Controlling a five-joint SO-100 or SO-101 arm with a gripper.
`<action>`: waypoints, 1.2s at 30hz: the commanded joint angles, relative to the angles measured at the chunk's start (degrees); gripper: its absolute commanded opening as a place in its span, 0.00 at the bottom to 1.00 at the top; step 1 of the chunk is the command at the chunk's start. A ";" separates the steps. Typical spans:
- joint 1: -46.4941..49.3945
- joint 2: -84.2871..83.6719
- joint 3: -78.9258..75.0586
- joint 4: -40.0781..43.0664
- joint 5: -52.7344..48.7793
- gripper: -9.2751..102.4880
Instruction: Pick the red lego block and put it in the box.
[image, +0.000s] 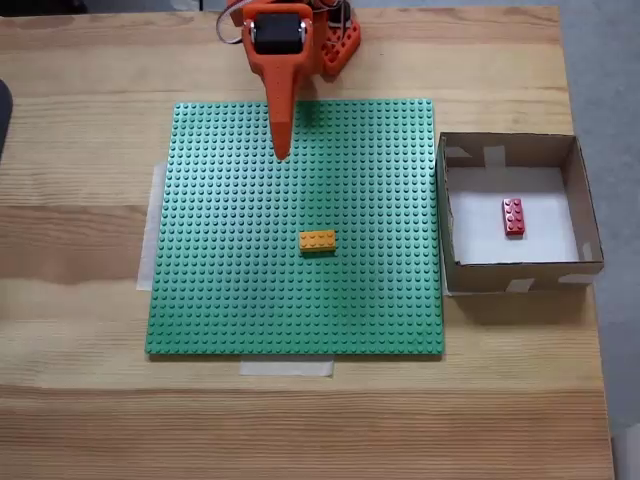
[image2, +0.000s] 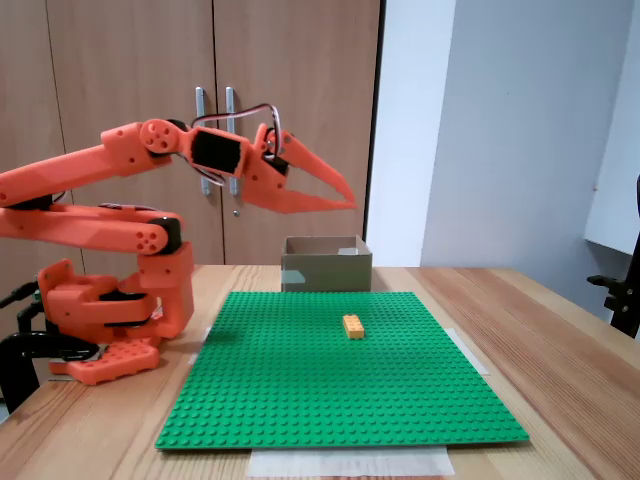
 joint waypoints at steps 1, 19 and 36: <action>0.18 0.79 -1.41 1.05 0.26 0.07; 2.72 13.10 10.37 9.32 1.05 0.07; 3.16 13.10 20.65 3.78 2.46 0.07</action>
